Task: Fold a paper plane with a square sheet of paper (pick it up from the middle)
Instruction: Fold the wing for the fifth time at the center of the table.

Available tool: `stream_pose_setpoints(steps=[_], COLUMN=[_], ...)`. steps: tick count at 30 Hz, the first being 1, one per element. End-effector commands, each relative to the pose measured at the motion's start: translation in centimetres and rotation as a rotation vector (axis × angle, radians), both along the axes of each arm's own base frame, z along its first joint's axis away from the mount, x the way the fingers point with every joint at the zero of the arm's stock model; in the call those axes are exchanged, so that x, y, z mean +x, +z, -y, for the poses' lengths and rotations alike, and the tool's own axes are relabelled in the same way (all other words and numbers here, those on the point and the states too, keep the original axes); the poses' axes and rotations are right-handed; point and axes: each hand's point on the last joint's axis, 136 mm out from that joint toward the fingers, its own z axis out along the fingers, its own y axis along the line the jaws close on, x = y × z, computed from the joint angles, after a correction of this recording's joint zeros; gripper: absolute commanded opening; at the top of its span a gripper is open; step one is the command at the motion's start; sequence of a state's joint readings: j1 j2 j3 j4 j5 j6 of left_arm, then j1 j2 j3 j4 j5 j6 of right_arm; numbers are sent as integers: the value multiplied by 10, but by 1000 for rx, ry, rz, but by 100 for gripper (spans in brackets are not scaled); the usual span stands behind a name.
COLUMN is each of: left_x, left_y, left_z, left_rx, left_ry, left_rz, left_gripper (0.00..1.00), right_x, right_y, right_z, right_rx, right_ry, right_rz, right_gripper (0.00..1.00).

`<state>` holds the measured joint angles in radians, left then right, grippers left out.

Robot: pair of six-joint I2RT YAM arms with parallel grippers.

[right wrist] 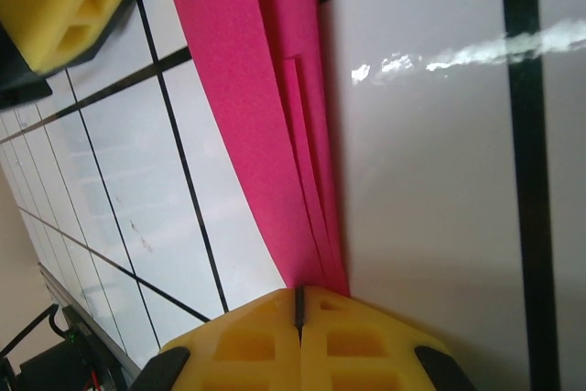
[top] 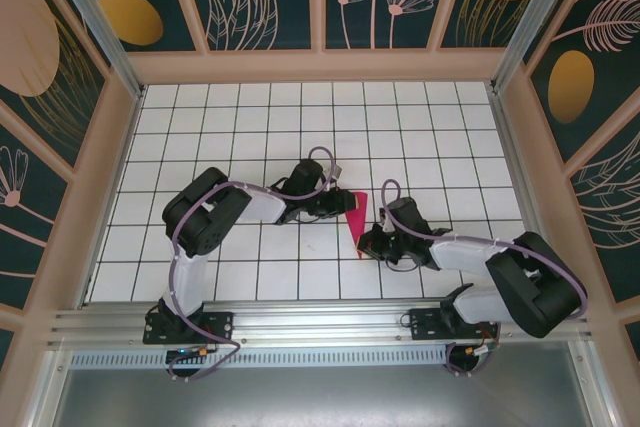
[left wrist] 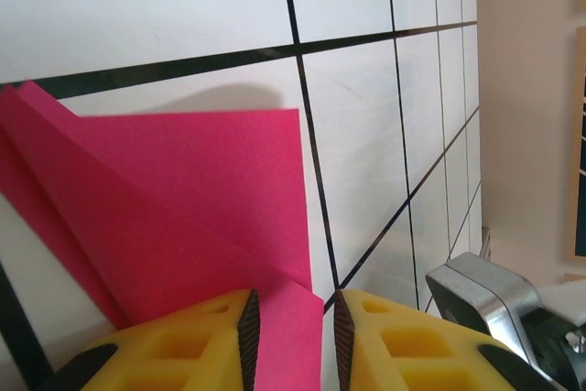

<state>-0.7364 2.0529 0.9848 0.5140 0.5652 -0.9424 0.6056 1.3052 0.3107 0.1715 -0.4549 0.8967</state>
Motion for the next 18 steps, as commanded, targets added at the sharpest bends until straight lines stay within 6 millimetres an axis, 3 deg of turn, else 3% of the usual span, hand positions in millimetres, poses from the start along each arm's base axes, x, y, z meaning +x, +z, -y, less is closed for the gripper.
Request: stream_pose_setpoints(steps=[1,7,11,15,18], left_x=[-2,-4,2,12,24], left_y=[-37,-46,-16,12,6], left_z=[-10,-14,-11,-5,-3], left_rx=[106,139,84,64,130], left_ry=[19,22,25,23,26], left_rz=[-40,-61,20,97,106], left_gripper=[29,22,25,26,25], right_x=[-39,-41,-42,-36,-39], right_y=[-28,-38,-49,-45,-45], right_z=[21,29,36,32,30], right_rx=[-88,-136,-182,-181,-173], right_ry=[40,18,-8,15,51], right_rz=[-148,-177,-216,-194,-195], right_gripper=[2,3,1,0,0])
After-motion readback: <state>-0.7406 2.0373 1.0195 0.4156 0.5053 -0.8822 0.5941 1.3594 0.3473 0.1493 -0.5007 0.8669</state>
